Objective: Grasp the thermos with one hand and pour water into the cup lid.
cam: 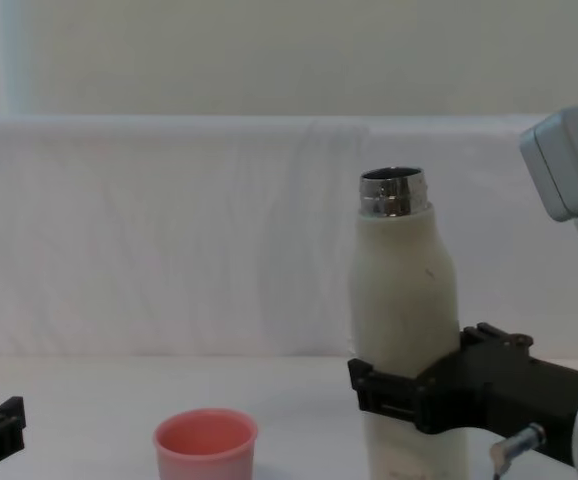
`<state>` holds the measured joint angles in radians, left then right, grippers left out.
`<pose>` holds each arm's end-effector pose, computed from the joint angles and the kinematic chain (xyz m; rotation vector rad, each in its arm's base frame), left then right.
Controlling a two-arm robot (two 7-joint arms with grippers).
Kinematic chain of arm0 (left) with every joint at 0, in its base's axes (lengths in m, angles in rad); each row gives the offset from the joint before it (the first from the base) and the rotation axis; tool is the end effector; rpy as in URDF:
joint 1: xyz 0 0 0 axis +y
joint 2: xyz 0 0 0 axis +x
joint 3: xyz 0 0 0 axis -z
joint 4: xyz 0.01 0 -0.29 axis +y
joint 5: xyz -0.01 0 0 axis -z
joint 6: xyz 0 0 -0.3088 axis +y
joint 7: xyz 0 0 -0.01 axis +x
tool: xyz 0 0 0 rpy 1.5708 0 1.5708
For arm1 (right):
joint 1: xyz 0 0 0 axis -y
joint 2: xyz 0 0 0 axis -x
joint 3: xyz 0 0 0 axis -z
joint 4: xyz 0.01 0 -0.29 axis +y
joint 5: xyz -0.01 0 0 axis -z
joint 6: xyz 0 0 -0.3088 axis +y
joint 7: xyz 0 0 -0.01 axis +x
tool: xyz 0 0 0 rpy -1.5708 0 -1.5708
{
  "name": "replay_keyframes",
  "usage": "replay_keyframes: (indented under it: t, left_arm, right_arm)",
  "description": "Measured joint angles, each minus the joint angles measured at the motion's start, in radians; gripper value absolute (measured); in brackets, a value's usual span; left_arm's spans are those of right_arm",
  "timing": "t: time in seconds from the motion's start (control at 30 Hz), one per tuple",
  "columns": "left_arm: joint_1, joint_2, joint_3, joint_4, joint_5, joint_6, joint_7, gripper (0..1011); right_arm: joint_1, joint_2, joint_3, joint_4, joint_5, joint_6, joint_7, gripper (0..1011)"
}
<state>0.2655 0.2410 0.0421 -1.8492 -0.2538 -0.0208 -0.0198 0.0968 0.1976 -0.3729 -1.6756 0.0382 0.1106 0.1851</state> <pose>0.2530 0.0376 -0.2852 -0.0380 0.0140 1.4461 0.3318 0.0647 -0.2551 -0.1110 -0.1536 -1.0157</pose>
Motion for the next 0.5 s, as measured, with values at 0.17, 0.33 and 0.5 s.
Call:
replay_keyframes:
  t: [0.17, 0.33, 0.5]
  left_arm:
    - [0.0, 0.0, 0.0, 0.0, 0.0, 0.0, 0.0, 1001]
    - [0.0, 0.0, 0.0, 0.0, 0.0, 0.0, 0.0, 1001]
    - [0.0, 0.0, 0.0, 0.0, 0.0, 0.0, 0.0, 1001]
  right_arm:
    - [-0.006, 0.019, -0.008, -0.021, -0.07, 0.007, -0.015, 957]
    - [-0.002, 0.037, -0.023, -0.031, -0.152, 0.024, -0.019, 957]
    - [0.008, 0.048, -0.044, -0.033, -0.223, 0.037, -0.023, 957]
